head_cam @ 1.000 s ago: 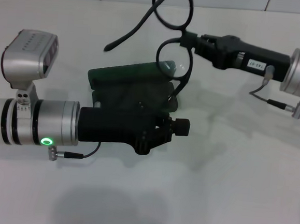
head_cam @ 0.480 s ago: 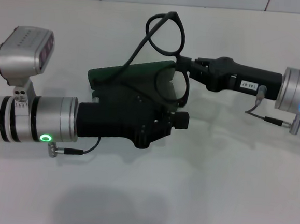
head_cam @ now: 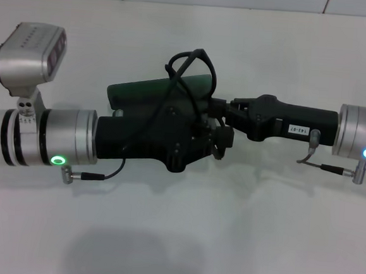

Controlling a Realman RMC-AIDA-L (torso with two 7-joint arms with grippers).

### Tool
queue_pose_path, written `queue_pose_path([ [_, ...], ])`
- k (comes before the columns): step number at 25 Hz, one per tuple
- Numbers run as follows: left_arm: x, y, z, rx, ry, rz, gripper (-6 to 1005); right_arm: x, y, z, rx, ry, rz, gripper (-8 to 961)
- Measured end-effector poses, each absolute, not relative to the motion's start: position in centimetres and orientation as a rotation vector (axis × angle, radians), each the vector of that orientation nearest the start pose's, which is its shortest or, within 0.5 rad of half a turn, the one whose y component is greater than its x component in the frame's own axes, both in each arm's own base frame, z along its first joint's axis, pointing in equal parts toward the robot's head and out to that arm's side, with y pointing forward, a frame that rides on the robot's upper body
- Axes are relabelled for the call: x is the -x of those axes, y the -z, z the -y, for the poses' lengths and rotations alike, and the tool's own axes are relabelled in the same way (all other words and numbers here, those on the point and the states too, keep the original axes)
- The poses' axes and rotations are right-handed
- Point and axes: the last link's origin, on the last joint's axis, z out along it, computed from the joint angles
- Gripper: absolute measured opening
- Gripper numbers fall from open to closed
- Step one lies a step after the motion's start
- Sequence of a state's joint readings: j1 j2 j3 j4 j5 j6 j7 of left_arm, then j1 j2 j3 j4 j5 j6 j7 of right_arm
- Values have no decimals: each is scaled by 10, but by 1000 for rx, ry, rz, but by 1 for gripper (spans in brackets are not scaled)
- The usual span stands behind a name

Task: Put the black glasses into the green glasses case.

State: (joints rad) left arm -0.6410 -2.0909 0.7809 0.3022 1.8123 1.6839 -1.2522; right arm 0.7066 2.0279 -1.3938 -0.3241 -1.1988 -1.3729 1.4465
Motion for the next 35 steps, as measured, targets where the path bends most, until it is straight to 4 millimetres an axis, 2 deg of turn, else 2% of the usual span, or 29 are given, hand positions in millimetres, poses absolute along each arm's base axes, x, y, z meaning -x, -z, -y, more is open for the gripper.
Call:
queue_pose_path([
  [8,210,53,-305,2880,1162,649,-2,-186,62,-346,2825,-1041,-853,30],
  [22,211,53,-305,2880,1161,651,-2,-190,57,-348,2793,-1055,-851,30],
  [29,213,53,-303,2886,1151,656,-2,-212,26,-358,2611,-1127,-879,30],
  [35,213,52,-301,2894,1160,652,-1,-256,-12,-358,2457,-1064,-900,31],
])
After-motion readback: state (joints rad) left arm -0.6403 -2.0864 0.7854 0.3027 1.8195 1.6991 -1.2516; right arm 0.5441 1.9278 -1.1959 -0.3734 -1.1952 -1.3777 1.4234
